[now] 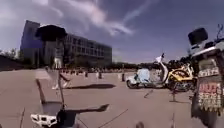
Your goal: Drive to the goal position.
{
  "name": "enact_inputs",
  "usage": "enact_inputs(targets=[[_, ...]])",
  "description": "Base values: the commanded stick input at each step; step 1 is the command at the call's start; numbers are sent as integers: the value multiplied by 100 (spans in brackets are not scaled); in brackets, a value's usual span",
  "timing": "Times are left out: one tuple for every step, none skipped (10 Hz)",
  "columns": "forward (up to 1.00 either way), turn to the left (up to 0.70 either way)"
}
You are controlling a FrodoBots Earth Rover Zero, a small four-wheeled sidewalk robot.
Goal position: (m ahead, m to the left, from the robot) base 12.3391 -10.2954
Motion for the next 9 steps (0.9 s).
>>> enact_inputs(targets=[[70, 6], [70, 6], [70, 6], [70, 6], [70, 6], [70, 6], [70, 6], [70, 14], [70, 18]])
